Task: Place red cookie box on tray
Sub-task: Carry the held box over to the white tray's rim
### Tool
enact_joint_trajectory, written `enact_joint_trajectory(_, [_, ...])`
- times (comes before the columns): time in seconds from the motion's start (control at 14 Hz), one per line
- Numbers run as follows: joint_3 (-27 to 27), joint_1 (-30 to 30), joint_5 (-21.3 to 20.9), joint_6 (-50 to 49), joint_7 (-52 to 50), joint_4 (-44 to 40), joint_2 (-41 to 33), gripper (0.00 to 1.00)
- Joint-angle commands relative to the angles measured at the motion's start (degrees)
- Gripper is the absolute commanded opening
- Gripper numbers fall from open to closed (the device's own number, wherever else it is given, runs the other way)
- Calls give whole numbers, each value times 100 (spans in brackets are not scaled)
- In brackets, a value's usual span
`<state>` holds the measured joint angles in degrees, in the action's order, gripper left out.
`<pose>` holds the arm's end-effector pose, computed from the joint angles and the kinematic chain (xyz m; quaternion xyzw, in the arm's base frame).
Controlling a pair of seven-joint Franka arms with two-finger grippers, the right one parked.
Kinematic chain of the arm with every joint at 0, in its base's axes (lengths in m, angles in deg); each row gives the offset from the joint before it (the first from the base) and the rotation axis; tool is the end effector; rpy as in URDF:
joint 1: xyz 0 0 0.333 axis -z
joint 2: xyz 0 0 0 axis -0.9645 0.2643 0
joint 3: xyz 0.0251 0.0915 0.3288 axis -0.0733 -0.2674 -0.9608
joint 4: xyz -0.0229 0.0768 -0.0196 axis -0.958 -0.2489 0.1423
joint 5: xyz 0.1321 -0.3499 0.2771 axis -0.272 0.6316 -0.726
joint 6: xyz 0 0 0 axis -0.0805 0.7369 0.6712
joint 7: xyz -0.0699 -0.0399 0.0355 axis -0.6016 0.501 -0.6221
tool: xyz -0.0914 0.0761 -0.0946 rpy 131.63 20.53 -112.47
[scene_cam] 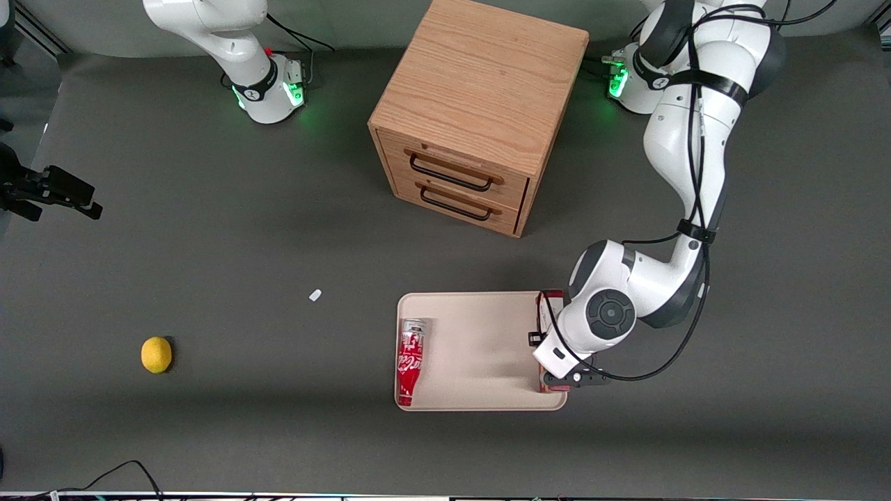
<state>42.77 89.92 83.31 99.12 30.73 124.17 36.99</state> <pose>0.7781 -0.3411 0.1688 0.9992 0.0123 -0.0096 0.0362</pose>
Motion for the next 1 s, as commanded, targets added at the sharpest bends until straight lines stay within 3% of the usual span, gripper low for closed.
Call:
enact_joint_trajectory(0.0, [-72,102,-104,130,-196,-126,88,0])
enact_joint_trajectory(0.29, [-72,102,-113,157,-188,-117,79,0])
enact_joint_trajectory(0.36, [-72,93,-122,157,-188,-117,79,21])
enact_joint_trajectory(0.43, [-72,93,-156,157,-170,-117,79,52])
enact_joint_trajectory(0.5, [-72,93,-287,157,-170,-117,61,100])
enact_joint_trajectory(0.93, [-72,93,-368,193,-205,-117,35,100])
